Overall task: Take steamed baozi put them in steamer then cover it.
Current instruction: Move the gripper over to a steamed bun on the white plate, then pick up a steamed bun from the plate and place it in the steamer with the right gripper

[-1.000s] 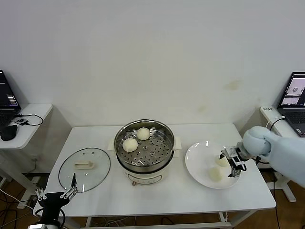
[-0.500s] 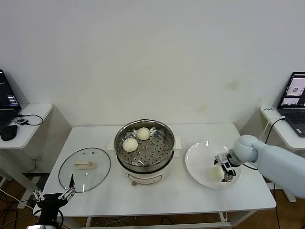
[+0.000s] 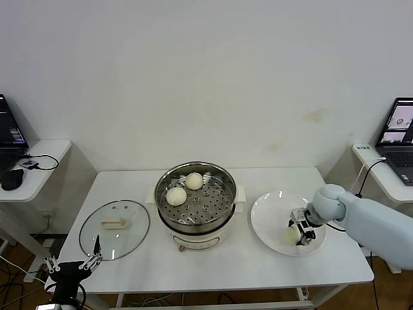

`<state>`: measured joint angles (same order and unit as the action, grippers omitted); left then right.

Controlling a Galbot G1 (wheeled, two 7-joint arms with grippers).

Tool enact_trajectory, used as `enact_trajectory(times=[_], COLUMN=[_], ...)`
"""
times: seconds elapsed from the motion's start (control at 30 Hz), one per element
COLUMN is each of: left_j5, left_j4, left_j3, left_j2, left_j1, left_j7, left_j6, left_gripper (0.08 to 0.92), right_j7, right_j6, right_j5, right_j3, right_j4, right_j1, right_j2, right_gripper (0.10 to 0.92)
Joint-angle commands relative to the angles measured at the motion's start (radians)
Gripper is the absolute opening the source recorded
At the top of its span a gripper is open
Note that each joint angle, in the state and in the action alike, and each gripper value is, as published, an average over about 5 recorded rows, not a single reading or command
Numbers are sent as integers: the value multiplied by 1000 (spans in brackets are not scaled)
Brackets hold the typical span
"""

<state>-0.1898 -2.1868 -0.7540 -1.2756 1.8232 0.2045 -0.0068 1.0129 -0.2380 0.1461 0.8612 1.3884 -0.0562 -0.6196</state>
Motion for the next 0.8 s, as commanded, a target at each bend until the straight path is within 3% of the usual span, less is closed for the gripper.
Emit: enact_trajectory(times=[0.03,0.4,0.8], left_j5=[-1,-7,-16], left_j4=[0,-1,-2], left_j3=[1,7,0], left_j2=[1,13,21], left_j1=[-2,-14,-16], left_j7=[0,1,2], left_j6=[1,1,1], left_gripper=[823,823,823], right_j7=[10,53,41], right_j6=[-8,-35,-46], right_j5=[-31,-200,-371], right_j3=[18,118,284], right_j4=[9,56,34], right_j1=[77,408,743], right_j2=[-2,-14,-231], right_gripper=[657,636,629])
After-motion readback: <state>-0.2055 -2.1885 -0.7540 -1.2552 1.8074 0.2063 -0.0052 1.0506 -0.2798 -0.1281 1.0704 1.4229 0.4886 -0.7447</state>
